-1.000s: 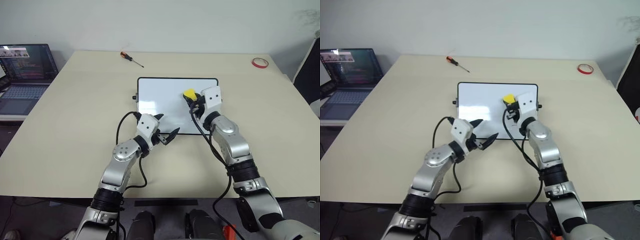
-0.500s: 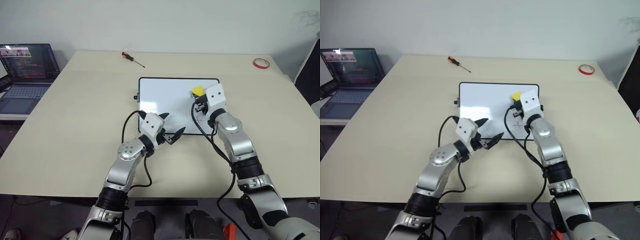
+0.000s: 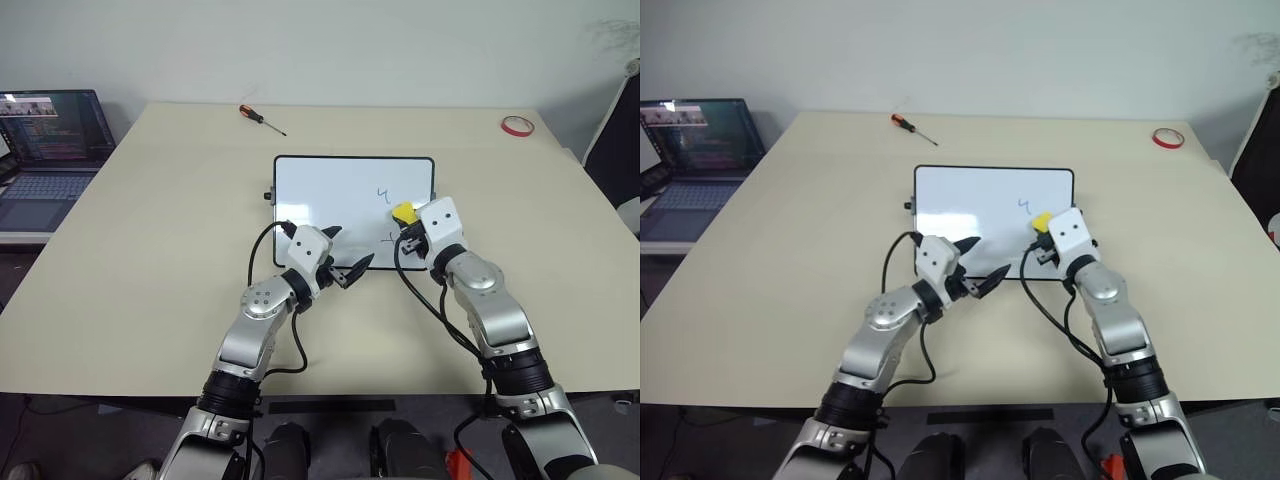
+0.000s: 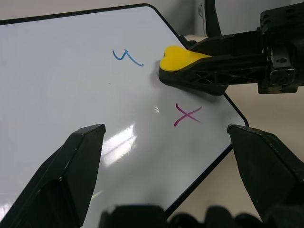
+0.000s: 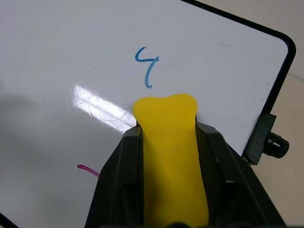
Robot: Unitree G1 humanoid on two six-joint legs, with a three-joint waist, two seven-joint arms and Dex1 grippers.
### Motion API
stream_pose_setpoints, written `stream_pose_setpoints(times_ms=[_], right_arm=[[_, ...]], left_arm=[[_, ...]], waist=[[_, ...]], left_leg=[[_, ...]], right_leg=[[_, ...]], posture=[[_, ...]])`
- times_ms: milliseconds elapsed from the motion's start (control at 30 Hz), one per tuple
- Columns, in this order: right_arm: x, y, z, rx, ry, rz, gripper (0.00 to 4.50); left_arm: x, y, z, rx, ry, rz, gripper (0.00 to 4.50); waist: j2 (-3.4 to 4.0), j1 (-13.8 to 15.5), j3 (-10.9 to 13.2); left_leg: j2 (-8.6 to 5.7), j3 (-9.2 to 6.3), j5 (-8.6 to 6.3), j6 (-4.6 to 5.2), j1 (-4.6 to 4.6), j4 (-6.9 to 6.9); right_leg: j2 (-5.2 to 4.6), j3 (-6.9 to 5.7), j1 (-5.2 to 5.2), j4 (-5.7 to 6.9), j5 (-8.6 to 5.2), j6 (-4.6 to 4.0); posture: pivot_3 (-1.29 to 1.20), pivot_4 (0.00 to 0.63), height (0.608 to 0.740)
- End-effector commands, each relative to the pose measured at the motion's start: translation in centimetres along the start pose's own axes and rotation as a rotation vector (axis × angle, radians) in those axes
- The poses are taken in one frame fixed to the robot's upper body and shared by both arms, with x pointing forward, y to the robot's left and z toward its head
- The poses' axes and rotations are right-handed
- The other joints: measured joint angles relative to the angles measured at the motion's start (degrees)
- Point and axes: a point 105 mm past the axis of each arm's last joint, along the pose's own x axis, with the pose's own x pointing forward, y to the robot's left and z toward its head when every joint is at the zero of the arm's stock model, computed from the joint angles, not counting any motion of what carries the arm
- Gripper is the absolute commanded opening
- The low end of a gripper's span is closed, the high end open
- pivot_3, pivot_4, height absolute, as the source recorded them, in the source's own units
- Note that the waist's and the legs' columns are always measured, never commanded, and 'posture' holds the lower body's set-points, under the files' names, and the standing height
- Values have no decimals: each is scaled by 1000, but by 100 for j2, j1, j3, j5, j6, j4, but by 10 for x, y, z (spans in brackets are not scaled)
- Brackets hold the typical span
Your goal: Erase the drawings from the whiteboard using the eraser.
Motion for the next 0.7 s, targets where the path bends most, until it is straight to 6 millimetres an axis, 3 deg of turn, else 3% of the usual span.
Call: stream_pose_setpoints(times_ms=[33, 133, 233, 400, 700], right_arm=[[18, -12, 27, 2, -86, -50, 1147], [32, -18, 45, -5, -143, -70, 1147], [40, -15, 49, -18, -160, -60, 1147], [43, -6, 31, -37, -110, -34, 1147], [27, 6, -3, -45, 3, 23, 1147]], left_arm=[[4, 0, 13, 24, -51, -6, 4500], [5, 0, 14, 24, -54, -6, 4500], [5, 1, 14, 25, -55, -6, 4500], [4, 1, 14, 25, -56, 1, 4500], [5, 0, 14, 21, -56, -2, 4500]], waist=[[0, -28, 0], [1, -45, 1], [1, -37, 1], [1, -36, 1], [1, -32, -2]], left_leg=[[0, 2, 0, 0, 1, 1], [-2, 2, 1, 1, 1, 2], [0, 1, 0, 1, -4, -2], [5, 6, -2, 5, -10, -7], [3, 0, -2, 6, 0, 1]], right_leg=[[1, 2, 0, 0, 1, 1], [6, 0, 0, -1, 7, -3], [6, 0, -2, -6, 7, -4], [-7, 4, -7, -11, 6, -2], [-6, 0, 3, -2, 6, -2]], posture=[[0, 150, 740], [0, 150, 740], [0, 150, 740], [0, 150, 740], [0, 150, 740]])
